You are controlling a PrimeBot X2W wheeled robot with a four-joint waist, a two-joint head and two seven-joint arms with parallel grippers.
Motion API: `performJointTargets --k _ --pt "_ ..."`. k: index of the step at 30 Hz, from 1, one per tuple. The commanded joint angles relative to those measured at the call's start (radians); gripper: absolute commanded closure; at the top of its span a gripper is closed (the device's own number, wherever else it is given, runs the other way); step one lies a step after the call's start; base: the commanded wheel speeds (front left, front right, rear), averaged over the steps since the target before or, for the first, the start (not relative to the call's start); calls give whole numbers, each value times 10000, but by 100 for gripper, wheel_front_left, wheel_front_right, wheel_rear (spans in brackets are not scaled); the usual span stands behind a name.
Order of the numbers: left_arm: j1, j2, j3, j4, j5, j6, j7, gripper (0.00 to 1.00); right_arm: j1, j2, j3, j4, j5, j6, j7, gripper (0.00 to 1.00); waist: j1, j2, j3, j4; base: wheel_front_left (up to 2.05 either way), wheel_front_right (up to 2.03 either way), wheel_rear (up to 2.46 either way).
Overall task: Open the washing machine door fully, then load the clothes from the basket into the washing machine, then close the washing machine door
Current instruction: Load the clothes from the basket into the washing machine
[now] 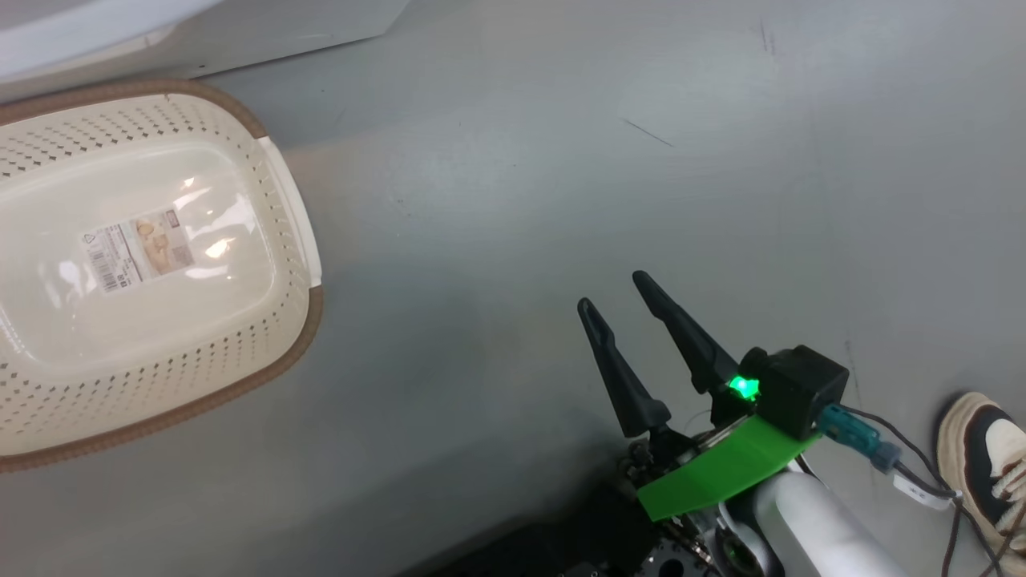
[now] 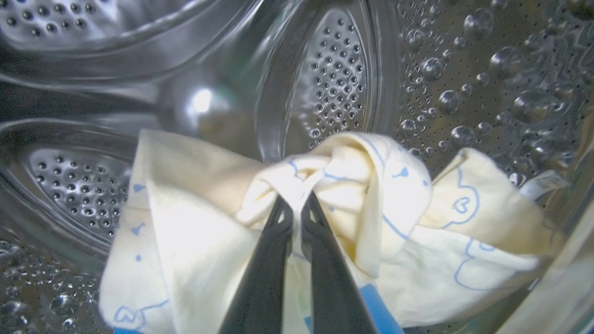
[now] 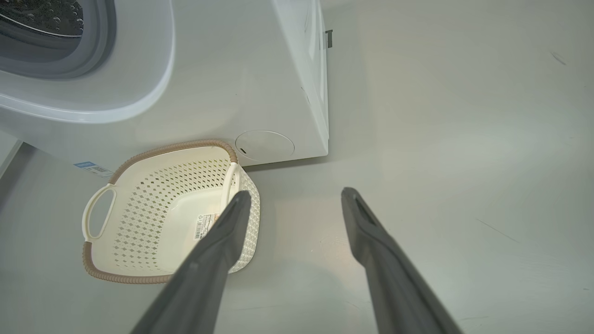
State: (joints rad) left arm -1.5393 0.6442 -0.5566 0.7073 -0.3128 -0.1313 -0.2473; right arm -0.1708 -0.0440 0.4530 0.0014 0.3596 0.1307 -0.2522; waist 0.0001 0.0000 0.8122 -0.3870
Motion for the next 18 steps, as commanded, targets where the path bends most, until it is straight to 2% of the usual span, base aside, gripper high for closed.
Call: performJointTargets --k 1,9,12,13,14,18 --pt "-235 462 179 -39 -118 12 -20 100 336 -62 200 -251 74 0 -96 0 -1 0 4 -6 0 0 0" --pt "-251 291 -567 841 -1372 8 1426 100 315 -62 228 -183 52 0 -96 0 -1 0 -56 23 0 0 0" --pt "-359 319 -647 880 -1522 7 1533 100 294 -62 249 -183 55 0 -96 0 -1 0 -56 8 0 0 0" --pt "-367 292 -662 958 -1666 7 1671 59 290 -62 249 -180 58 0 -96 0 -1 0 -73 8 0 0 0" --pt "-397 283 -663 986 -1753 7 1677 0 290 -62 245 -178 57 0 -96 0 -1 0 -83 11 0 0 0" --pt "-416 249 -758 1161 -1971 7 1804 0 286 -62 219 -153 68 0 -96 0 -1 0 -149 26 0 0 0"
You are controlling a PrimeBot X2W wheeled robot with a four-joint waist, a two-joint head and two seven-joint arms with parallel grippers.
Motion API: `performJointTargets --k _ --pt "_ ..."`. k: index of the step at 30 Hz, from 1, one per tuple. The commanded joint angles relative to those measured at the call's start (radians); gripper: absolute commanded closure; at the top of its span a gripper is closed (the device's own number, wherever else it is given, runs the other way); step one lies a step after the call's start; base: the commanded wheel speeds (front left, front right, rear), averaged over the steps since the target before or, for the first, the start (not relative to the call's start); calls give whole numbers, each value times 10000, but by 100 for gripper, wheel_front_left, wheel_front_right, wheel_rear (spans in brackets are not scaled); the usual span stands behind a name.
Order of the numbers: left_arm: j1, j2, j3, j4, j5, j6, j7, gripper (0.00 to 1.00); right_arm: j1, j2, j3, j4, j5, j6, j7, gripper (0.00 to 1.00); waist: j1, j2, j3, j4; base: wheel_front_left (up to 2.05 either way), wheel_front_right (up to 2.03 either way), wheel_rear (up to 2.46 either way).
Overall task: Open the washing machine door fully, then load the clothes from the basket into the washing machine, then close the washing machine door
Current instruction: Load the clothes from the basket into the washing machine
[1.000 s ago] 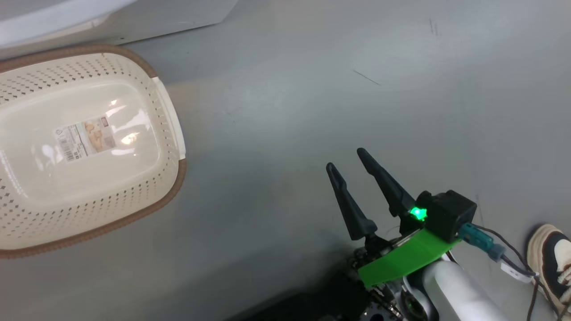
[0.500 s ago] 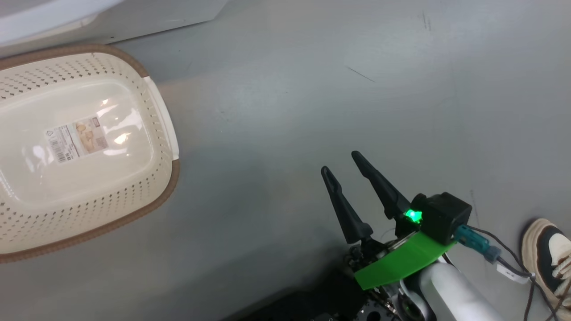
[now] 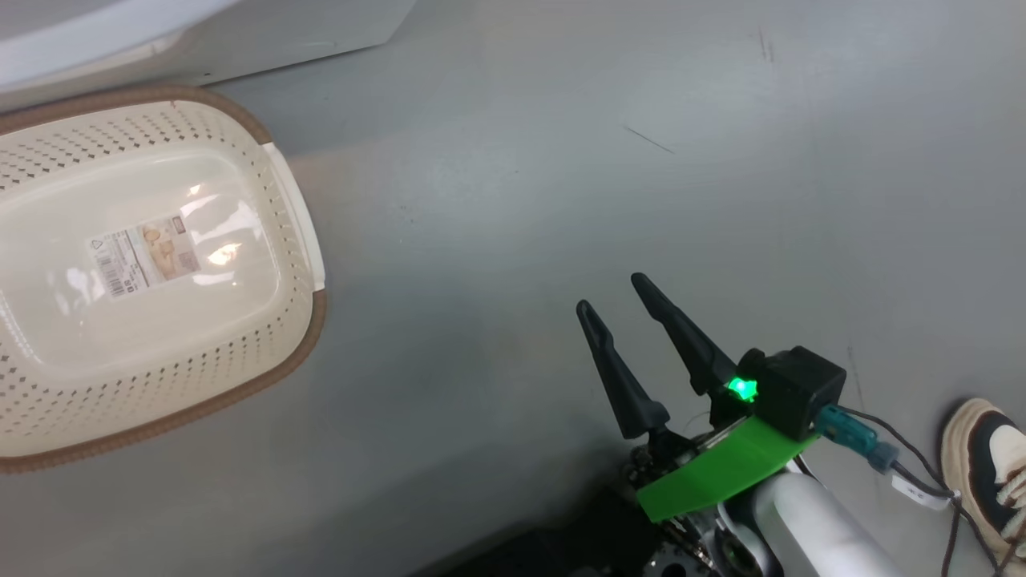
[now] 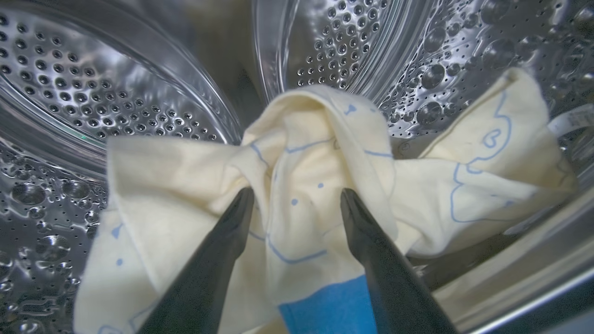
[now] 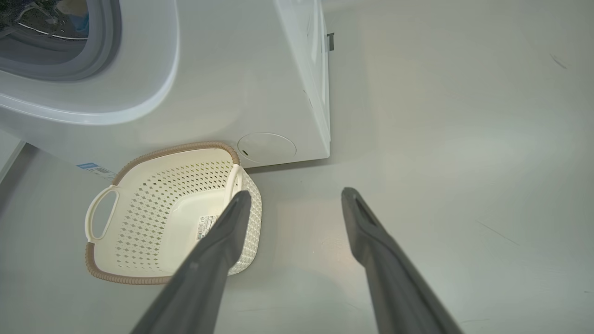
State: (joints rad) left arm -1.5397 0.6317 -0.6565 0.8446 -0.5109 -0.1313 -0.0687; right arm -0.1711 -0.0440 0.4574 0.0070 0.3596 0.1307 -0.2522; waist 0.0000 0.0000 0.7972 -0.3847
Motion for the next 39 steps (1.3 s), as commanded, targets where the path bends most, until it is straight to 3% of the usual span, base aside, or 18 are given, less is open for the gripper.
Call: performJointTargets --k 1,12,29,39 --pt "-387 352 203 -170 -29 7 49 0 286 -62 156 -199 71 0 -96 0 0 0 -28 20 0 0 0" --pt "8 -72 131 319 -309 162 -300 0 -14 -62 -111 -88 21 0 -96 0 0 0 -485 321 0 0 0" --pt "2318 -1046 315 755 -1202 288 -1600 0 -276 -62 -817 453 -344 0 -96 0 0 0 -2321 1248 0 0 0" --pt "4255 -1651 881 171 -1761 450 -1917 0 -70 -62 -1331 784 -620 0 -96 0 0 0 -3692 2029 0 0 0"
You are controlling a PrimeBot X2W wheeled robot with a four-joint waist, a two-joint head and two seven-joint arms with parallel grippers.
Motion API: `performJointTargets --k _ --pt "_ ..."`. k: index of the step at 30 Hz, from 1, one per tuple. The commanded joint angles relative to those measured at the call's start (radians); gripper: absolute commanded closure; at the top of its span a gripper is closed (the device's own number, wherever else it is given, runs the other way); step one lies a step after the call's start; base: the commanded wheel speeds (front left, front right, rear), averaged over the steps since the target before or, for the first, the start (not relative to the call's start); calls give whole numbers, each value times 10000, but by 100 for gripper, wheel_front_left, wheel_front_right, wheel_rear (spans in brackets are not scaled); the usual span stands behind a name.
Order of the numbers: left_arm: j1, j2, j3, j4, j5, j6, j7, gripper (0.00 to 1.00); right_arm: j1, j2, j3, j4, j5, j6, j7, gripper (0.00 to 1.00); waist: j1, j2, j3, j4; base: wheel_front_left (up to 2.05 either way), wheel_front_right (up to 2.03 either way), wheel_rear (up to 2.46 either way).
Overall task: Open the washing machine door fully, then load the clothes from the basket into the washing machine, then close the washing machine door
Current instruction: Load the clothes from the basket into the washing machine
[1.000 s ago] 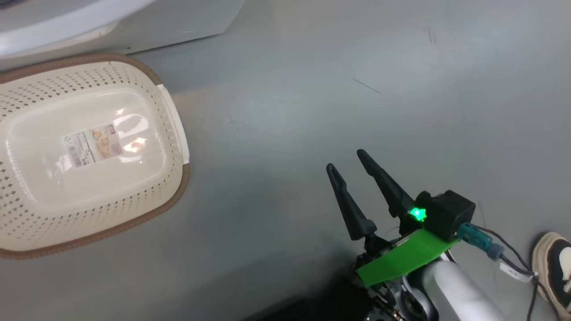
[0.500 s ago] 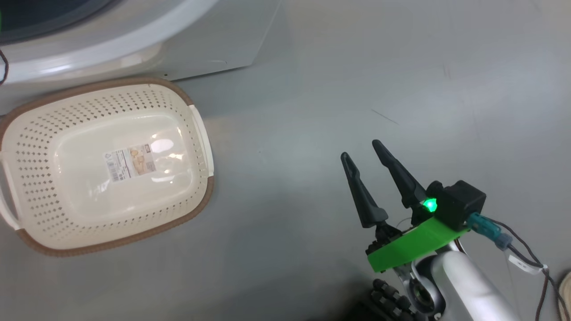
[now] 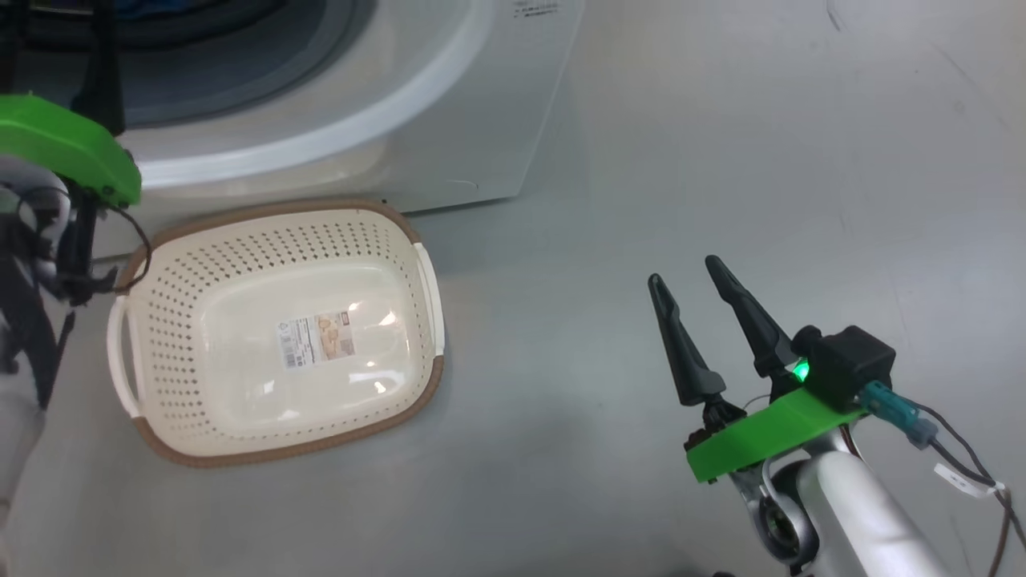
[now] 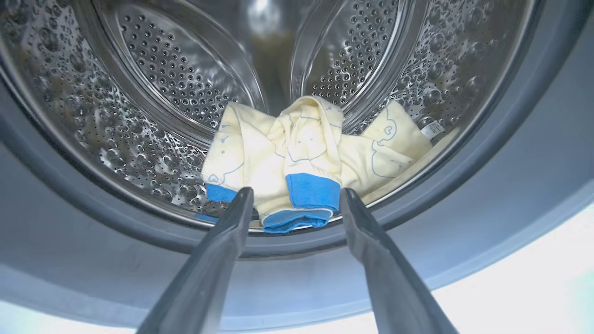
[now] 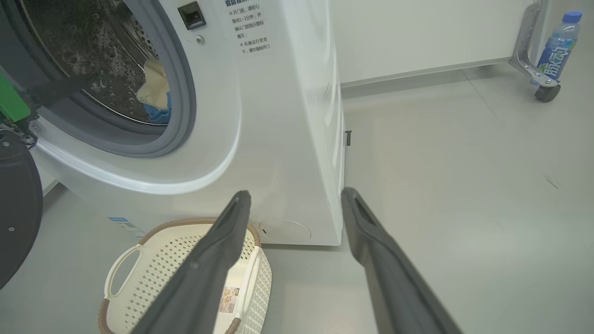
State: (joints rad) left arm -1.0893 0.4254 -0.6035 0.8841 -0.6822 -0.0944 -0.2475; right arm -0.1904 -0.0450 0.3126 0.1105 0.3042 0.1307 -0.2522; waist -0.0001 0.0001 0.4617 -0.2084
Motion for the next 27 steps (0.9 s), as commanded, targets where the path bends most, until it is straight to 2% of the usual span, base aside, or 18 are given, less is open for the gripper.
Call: performJointTargets --k 1,16,27 --pt "-43 398 440 -390 -51 103 -134 0 161 -52 77 -217 -92 0 -96 0 1 -1 -465 330 0 0 0" --pt "3847 404 2418 -3881 591 934 -142 0 963 -52 -364 148 -354 0 -96 0 1 -1 -2205 1037 0 0 0" --pt "6185 515 3177 -5926 1286 1640 -142 0 1298 -52 -343 297 -328 0 -96 0 1 -1 -3124 1200 0 0 0"
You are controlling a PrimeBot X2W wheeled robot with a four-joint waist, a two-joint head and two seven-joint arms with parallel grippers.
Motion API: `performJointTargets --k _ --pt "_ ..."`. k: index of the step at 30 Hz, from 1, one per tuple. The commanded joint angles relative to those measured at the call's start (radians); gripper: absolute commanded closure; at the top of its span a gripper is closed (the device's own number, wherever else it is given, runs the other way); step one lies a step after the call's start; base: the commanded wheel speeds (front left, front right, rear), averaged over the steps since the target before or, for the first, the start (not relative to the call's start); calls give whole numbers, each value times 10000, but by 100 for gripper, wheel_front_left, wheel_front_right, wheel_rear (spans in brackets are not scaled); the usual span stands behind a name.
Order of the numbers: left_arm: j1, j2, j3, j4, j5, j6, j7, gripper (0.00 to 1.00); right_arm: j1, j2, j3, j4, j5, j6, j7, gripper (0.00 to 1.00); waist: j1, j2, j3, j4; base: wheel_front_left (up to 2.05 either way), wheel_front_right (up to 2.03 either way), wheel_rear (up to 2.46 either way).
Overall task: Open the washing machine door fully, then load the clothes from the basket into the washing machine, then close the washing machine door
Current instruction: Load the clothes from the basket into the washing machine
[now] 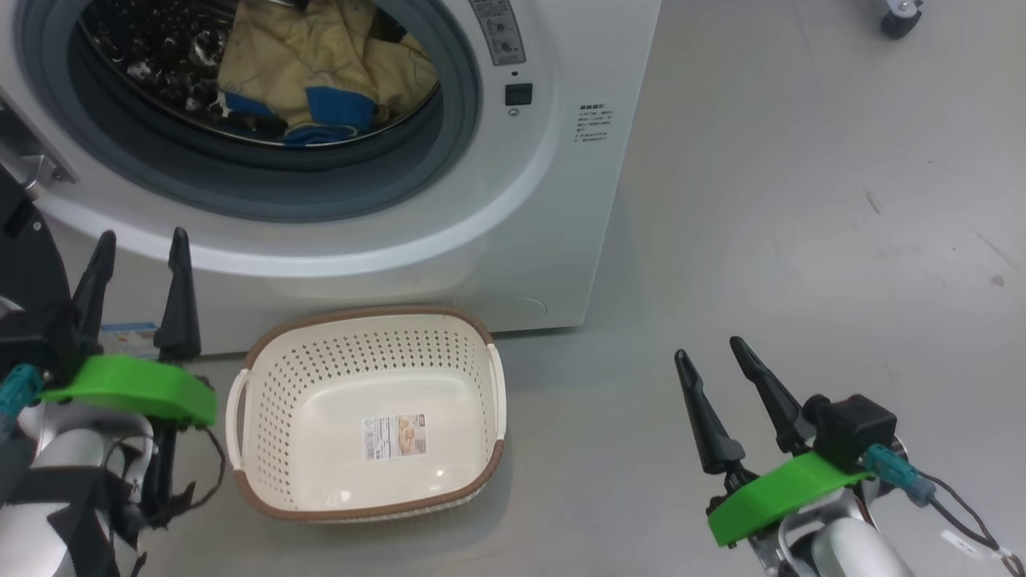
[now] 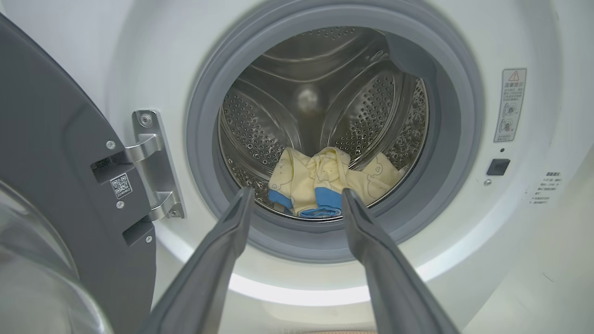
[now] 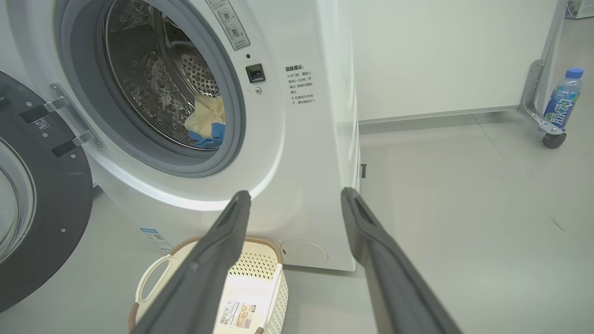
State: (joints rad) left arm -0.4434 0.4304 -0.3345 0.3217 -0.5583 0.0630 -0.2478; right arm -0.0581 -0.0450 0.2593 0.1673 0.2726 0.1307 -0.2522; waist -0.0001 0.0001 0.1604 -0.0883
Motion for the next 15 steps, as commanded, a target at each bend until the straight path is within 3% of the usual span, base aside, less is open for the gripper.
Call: performJointTargets --k 1,9,15 --pt "-72 484 525 -439 106 113 -139 0 -1 -52 201 -249 -11 0 -96 0 1 -1 -193 -16 0 0 0" --pt "1694 588 1375 -1582 446 674 -139 0 230 -52 101 -214 -171 0 -96 0 1 -1 -666 -141 0 0 0" --pt "2915 495 1794 -2059 489 841 -139 0 393 -52 45 -248 -281 0 -96 0 1 -1 -969 -197 0 0 0"
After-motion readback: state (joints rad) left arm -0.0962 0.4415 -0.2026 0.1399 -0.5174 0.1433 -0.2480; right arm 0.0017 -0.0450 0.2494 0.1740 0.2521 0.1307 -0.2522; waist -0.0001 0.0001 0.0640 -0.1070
